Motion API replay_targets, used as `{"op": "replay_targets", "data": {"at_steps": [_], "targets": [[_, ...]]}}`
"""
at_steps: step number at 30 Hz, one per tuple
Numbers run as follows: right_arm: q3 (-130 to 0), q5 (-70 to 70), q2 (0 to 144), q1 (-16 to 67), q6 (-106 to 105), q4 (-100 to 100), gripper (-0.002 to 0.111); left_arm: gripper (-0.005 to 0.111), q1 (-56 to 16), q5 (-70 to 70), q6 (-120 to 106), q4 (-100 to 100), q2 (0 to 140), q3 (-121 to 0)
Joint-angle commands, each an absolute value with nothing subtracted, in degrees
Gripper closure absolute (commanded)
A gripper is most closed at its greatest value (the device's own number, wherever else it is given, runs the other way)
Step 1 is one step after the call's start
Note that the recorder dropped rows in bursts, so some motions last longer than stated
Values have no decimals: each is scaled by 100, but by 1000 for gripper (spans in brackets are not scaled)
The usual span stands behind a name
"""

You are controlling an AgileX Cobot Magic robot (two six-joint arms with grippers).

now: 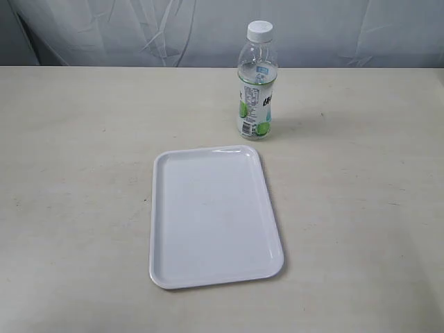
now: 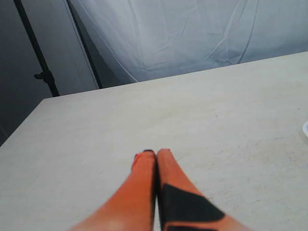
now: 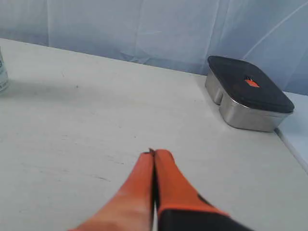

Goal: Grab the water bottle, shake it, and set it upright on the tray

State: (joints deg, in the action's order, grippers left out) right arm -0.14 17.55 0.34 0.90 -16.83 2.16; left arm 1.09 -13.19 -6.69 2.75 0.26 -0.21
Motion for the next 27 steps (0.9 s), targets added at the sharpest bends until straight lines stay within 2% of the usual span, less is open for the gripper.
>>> {"op": "replay_targets", "data": {"at_steps": [1,8,17,20,22,24,27], "targets": [[0,909,0,66,-1040,1727,109,106,106,-1330,-648,270,0,0],[0,-441,0,66,-80,6758,109,106,106,-1330,-648,270,0,0],[0,-303,0,66,0,8203,109,106,106,-1330,-648,270,0,0],[0,-392,0,66,0,8253,109,106,106,-1330,-648,270,0,0],[-377,-659,0,66,-215,7444,109,106,106,-1330,-648,270,0,0],[-1247,-839,403,66,-329,5507,109,106,106,-1330,-648,270,0,0],[-2747,-492,2188,66,-329,2871,109,106,106,-1330,-648,270,0,0]]}}
